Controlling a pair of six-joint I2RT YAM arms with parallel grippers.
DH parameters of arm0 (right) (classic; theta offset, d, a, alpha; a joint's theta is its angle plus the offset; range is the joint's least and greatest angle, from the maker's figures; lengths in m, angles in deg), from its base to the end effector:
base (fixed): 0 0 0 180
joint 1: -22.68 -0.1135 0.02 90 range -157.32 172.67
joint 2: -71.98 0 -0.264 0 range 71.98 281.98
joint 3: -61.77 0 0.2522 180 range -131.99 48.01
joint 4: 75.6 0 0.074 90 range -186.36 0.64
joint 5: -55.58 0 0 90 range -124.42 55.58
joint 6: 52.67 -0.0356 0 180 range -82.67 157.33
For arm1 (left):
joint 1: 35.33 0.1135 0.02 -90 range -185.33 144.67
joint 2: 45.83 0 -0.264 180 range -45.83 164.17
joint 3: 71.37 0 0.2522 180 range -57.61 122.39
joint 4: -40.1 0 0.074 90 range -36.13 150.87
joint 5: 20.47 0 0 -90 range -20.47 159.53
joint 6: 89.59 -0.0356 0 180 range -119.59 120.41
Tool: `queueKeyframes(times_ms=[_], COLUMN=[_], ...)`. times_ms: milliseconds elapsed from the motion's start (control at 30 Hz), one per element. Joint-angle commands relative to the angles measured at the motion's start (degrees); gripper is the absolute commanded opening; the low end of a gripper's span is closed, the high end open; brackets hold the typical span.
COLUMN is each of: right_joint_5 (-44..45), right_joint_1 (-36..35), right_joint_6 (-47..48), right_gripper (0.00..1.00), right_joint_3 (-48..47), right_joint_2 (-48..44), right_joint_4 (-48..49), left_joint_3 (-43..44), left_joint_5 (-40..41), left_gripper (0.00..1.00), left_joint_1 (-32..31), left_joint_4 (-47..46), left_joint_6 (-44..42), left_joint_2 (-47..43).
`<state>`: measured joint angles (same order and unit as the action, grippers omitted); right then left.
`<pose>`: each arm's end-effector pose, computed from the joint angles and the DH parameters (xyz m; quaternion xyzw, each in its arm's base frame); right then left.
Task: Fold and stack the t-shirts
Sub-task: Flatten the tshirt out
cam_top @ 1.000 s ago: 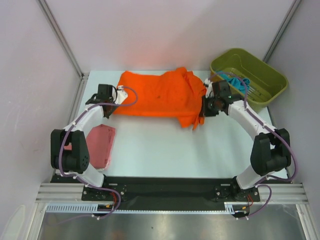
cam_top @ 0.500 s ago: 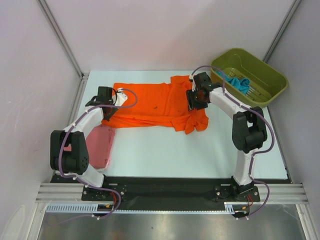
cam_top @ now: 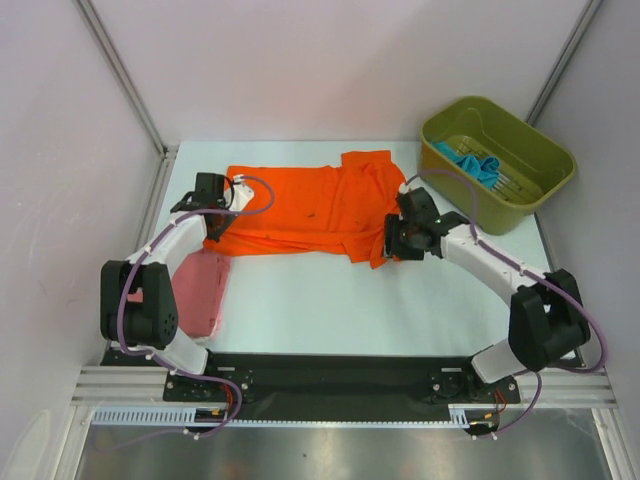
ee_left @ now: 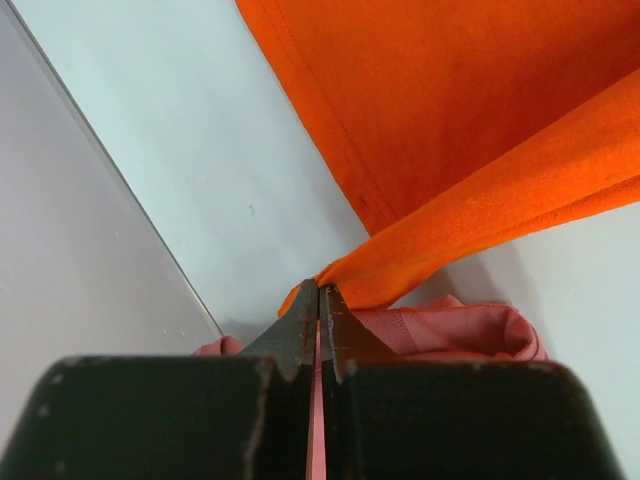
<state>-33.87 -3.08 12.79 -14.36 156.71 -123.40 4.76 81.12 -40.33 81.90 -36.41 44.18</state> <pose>0.2755 0.1326 0.2474 -0.0088 0.9573 0.1187 0.2636 0.3256 -0.0213 0.2271 0.3114 0.8986 0.1732 0.2558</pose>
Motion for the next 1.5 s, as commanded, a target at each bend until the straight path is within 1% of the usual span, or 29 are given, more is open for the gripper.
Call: queueKeyframes(times_ms=[0,33,100,133,200,367,467,500,533,567,633,700,767,833,900,933,967,1033,1067,1133,1167,1267,1333,1367,1400,1433,1467], right_joint_5=[-2.8,-2.4,-0.7,-0.6,1.1,4.4,7.3,8.0,8.5,9.5,10.0,8.9,7.7,6.4,2.4,0.5,-3.9,-7.0,-10.4,-14.7,-18.1,-21.4,-23.7,-25.5,-26.2,-26.8,-27.0], right_joint_1=[-1.2,-2.3,-3.2,-3.5,-3.6,-4.6,-4.6,-4.5,-4.5,-4.3,-3.9,-2.5,-1.7,0.4,2.6,5.1,6.1,8.7,9.2,10.9,12.5,15.1,17.2,18.6,21.7,23.2,24.2], right_joint_6=[-5.4,-5.1,-4.5,-4.6,-5.3,-5.7,-6.6,-6.7,-6.7,-6.8,-7.3,-7.6,-7.4,-6.9,-5.7,-5.0,-3.9,-2.9,-1.9,-1.0,-0.3,3.3,5.1,5.0,4.7,3.5,2.4], right_gripper=[0.57,0.59,0.6,0.59,0.58,0.56,0.52,0.48,0.32,0.23,0.1,0.06,0.0,0.0,0.0,0.0,0.0,0.0,0.0,0.0,0.0,0.0,0.0,0.0,0.0,0.0,0.0], right_joint_3=[2.5,2.2,-0.2,-1.4,-4.1,-5.7,-7.5,-7.9,-8.2,-8.1,-7.5,-6.5,-3.9,-2.2,-0.6,0.0,0.5,2.1,2.6,3.9,4.4,6.0,6.0,4.9,3.5,1.7,-4.2], right_joint_2=[2.6,4.7,7.4,10.3,12.6,17.1,19.4,19.8,20.0,19.7,18.8,17.1,12.9,8.4,6.1,3.5,2.3,-0.7,-3.2,-4.9,-6.1,-8.1,-10.2,-10.4,-9.3,-8.2,-6.5], right_joint_4=[9.2,10.1,11.5,11.5,10.8,10.8,8.1,7.5,7.0,6.4,5.6,3.6,1.8,-0.3,-4.9,-6.5,-9.8,-13.5,-17.2,-21.7,-26.8,-35.6,-37.0,-35.8,-34.1,-31.8,-25.7], left_joint_3=[2.8,2.8,2.8,2.9,2.8,2.7,2.8,3.0,3.1,3.2,3.2,3.4,3.3,3.2,3.5,4.2,5.5,5.0,2.2,-1.8,-4.9,-7.2,-6.6,-5.3,-4.5,-3.6,-0.9], left_joint_5=[-0.5,-0.5,-0.5,-0.5,-0.4,-0.2,-0.3,-0.3,-0.3,-0.3,-0.3,0.1,0.3,0.4,-0.7,-1.9,-3.6,-9.5,-10.8,-10.8,-10.5,-11.2,-11.2,-12.6,-12.4,-12.0,-11.8], left_gripper=[0.0,0.0,0.01,0.01,0.0,0.0,0.0,0.0,0.0,0.0,0.0,0.0,0.0,0.0,0.0,0.0,0.0,0.0,0.0,0.01,0.01,0.0,0.0,0.0,0.0,0.0,0.0], left_joint_1=[0.7,0.7,0.6,0.7,0.7,0.7,0.7,0.7,0.7,0.7,0.8,0.8,0.8,0.9,0.9,0.9,0.9,0.8,0.6,0.5,0.5,0.5,0.5,0.5,0.5,0.5,0.6], left_joint_4=[0.6,0.7,0.9,1.0,1.1,1.1,1.1,1.1,1.1,1.1,1.3,1.8,2.0,2.5,4.5,6.2,10.9,15.1,17.4,18.8,21.3,27.2,28.4,26.9,25.2,23.0,18.3], left_joint_6=[1.7,1.7,1.6,1.6,1.4,1.3,1.4,1.4,1.4,1.3,1.0,0.4,-0.1,-0.3,-0.4,0.1,-0.1,-2.7,-4.3,-8.7,-9.8,-11.7,-11.4,-10.8,-10.1,-7.9,-6.4], left_joint_2=[-0.1,-0.2,-0.6,-0.8,-1.2,-1.4,-1.2,-1.2,-1.2,-1.2,-1.2,-1.2,-1.5,-2.0,-2.4,-2.9,-3.3,-4.9,-7.5,-10.5,-12.7,-15.3,-17.6,-17.9,-17.9,-17.3,-16.4])
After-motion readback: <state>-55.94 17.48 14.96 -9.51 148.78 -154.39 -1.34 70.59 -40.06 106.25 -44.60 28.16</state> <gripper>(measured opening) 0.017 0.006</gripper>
